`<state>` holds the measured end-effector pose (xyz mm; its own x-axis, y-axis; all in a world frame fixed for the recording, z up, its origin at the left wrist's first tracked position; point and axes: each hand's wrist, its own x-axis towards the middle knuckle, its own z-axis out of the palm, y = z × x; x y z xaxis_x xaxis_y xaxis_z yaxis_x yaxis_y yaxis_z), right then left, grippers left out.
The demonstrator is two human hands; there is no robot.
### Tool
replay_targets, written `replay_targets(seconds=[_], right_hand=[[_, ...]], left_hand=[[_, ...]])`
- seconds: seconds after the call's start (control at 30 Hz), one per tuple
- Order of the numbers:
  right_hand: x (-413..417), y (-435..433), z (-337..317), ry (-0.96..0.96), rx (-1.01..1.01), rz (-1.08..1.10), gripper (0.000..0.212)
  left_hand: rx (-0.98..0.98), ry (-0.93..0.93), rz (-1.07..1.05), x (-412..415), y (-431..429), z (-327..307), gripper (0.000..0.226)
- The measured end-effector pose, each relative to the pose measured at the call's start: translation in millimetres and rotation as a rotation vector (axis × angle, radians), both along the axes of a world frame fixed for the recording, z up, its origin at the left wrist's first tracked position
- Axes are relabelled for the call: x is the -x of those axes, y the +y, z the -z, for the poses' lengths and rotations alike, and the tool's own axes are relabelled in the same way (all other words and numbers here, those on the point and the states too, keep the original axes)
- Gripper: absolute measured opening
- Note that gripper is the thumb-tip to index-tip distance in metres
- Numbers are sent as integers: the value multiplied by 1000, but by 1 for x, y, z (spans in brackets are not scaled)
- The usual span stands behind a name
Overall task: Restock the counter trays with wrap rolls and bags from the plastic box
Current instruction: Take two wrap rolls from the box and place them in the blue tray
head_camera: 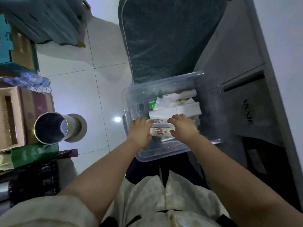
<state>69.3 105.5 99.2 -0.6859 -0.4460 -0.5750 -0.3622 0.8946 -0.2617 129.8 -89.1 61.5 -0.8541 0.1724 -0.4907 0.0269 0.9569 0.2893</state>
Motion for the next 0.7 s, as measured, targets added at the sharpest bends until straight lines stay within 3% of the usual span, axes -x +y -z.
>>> replay_targets(seconds=[0.33, 0.7], right_hand=[[0, 1, 97, -91, -65, -163, 47], [12, 35, 156, -25, 60, -289, 35]], left_hand=[[-20, -100, -68, 26, 18, 82, 62], [54, -268, -66, 50, 54, 169, 59]])
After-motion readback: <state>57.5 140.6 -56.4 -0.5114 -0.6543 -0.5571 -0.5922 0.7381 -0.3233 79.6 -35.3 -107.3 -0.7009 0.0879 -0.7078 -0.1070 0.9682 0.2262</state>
